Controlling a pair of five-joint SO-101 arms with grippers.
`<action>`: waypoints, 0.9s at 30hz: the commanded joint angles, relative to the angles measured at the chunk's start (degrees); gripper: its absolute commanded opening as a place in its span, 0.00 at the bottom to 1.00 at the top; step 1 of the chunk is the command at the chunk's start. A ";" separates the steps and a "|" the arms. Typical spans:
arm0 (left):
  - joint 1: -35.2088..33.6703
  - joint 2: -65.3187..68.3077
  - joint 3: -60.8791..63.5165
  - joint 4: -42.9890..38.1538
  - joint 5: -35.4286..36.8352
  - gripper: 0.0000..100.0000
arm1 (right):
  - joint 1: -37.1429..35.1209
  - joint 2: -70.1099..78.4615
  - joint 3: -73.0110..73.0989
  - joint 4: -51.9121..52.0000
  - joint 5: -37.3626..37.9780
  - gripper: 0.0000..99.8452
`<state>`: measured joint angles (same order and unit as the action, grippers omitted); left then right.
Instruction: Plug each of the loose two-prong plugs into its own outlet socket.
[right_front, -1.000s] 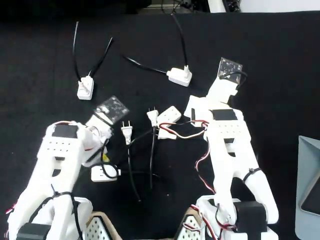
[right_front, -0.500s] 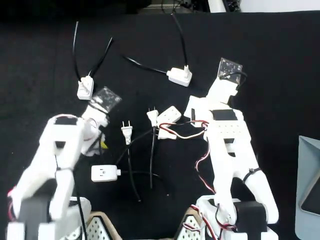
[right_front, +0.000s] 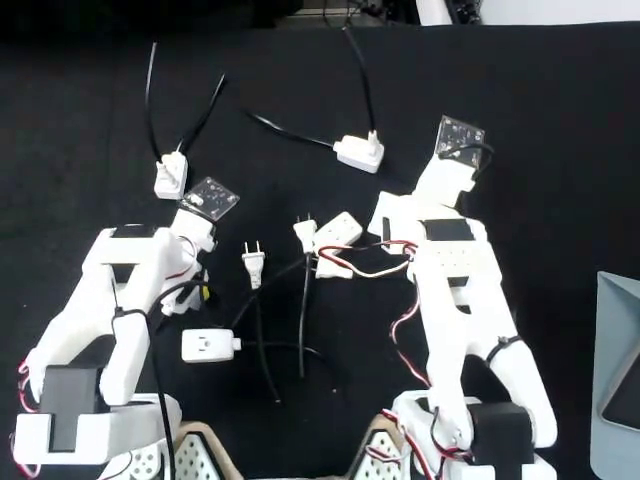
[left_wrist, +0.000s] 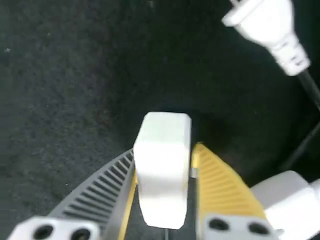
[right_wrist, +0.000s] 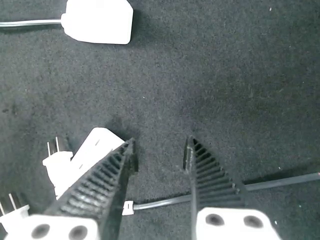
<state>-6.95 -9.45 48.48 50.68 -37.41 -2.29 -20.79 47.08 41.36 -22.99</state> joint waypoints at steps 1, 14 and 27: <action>-2.51 0.26 -3.03 -1.41 0.26 0.28 | -0.79 -1.71 -0.22 -0.79 -0.26 0.15; -7.69 0.26 -10.07 -1.14 -0.18 0.29 | -0.79 -1.71 -0.22 -0.79 -0.26 0.15; -9.19 0.26 -16.48 7.65 -0.18 0.28 | -0.79 -1.71 -0.22 -0.79 -0.26 0.15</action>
<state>-15.91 -8.84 38.64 53.32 -37.49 -2.29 -20.79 47.08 41.36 -22.99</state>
